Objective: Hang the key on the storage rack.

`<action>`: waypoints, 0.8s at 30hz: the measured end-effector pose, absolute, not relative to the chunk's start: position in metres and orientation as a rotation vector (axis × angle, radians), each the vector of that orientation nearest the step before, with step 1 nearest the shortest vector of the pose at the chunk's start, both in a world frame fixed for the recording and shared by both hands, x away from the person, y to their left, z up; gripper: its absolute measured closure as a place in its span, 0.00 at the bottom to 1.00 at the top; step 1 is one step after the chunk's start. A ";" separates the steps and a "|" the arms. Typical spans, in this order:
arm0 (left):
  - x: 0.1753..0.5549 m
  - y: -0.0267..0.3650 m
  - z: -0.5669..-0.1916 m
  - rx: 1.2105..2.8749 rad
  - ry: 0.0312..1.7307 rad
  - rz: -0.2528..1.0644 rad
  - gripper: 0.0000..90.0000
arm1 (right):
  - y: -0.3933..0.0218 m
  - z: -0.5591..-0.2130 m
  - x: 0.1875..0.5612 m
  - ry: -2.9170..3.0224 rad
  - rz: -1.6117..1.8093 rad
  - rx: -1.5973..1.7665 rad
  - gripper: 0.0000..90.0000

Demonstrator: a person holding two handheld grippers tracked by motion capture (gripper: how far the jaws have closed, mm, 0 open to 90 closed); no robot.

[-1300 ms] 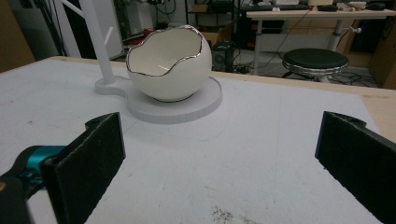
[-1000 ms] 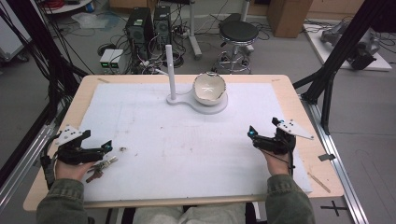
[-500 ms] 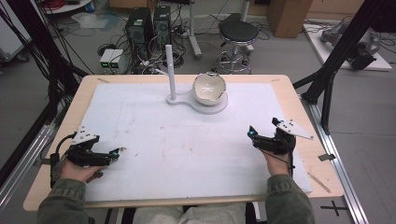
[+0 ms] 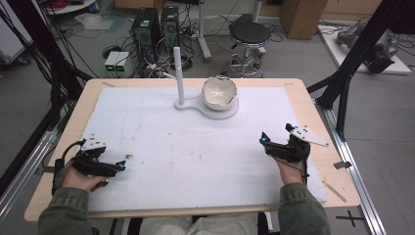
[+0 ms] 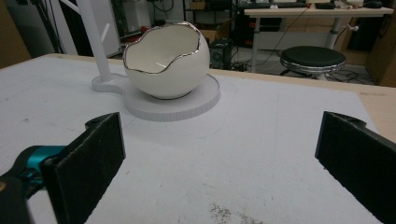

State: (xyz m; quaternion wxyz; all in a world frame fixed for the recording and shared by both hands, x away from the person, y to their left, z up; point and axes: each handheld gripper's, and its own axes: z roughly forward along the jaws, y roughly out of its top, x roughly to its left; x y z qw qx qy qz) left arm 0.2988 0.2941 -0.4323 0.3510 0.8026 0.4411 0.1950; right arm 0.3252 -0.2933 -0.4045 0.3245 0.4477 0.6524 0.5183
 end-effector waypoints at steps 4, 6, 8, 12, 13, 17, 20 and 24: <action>0.299 0.293 -0.431 2.150 1.141 0.478 0.08 | -0.294 -0.405 0.325 1.713 1.359 1.172 0.01; 0.299 0.292 -0.430 2.184 1.143 0.469 0.08 | -0.294 -0.405 0.325 1.712 1.360 1.171 0.01; 0.300 0.292 -0.429 2.215 1.138 0.452 0.08 | -0.294 -0.405 0.325 1.714 1.361 1.173 0.01; 0.300 0.291 -0.429 2.244 1.149 0.416 0.09 | -0.294 -0.405 0.325 1.715 1.361 1.171 0.01; 0.301 0.291 -0.430 2.263 1.162 0.401 0.10 | -0.294 -0.405 0.325 1.715 1.361 1.172 0.01; 0.300 0.291 -0.429 2.314 1.164 0.406 0.15 | -0.294 -0.405 0.325 1.716 1.360 1.173 0.01; 0.300 0.291 -0.428 2.337 1.168 0.416 0.19 | -0.294 -0.405 0.326 1.720 1.358 1.168 0.01; 0.299 0.293 -0.428 2.361 1.176 0.378 0.33 | -0.294 -0.405 0.325 1.721 1.357 1.166 0.01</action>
